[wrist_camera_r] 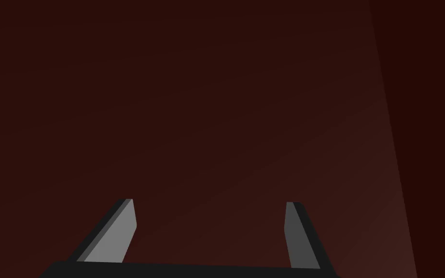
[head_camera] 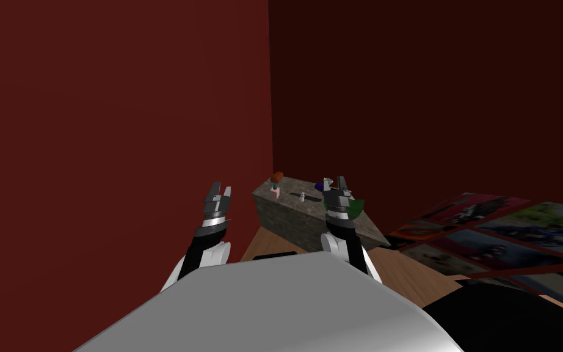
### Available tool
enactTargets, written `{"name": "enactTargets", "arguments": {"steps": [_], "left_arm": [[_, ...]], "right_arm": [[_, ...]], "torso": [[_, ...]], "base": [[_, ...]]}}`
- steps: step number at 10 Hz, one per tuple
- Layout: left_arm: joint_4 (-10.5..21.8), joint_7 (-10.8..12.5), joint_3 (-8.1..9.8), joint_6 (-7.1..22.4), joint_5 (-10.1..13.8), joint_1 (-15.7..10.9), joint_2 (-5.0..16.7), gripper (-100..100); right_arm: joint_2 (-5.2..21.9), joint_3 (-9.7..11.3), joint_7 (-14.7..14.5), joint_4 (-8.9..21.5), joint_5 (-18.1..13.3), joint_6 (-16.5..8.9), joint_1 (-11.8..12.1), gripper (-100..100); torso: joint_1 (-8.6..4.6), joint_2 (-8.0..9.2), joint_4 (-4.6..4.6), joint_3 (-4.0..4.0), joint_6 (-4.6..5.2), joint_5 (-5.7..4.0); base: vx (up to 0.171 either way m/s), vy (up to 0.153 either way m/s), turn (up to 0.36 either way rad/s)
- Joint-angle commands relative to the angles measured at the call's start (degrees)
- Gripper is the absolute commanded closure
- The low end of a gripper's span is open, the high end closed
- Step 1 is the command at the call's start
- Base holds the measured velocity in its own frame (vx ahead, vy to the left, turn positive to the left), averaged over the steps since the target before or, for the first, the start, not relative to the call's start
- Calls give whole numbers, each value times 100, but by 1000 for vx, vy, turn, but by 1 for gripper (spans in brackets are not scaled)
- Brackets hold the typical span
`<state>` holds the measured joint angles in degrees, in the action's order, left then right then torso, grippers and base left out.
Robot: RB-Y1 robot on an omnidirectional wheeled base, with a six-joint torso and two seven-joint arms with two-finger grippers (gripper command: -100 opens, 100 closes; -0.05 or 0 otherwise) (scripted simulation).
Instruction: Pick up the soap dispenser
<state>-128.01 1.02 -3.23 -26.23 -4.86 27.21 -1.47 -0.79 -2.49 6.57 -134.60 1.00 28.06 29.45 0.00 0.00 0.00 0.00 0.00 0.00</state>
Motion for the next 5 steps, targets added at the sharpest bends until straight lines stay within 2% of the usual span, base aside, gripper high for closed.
{"name": "enactTargets", "arguments": {"steps": [1, 5], "left_arm": [[3, 23, -4, 95, 1, -16, 173, -100], [18, 104, -17, 423, 6, -73, 534, -100]], "right_arm": [[0, 0, 0, 0, 0, 0, 0, 0], [0, 0, 0, 0, 0, 0, 0, 0]], "torso": [[0, 0, 0, 0, 0, 0], [-5, -5, -1, -3, 0, -1]], "base": [[5, -6, -23], [12, -14, -37]]}}
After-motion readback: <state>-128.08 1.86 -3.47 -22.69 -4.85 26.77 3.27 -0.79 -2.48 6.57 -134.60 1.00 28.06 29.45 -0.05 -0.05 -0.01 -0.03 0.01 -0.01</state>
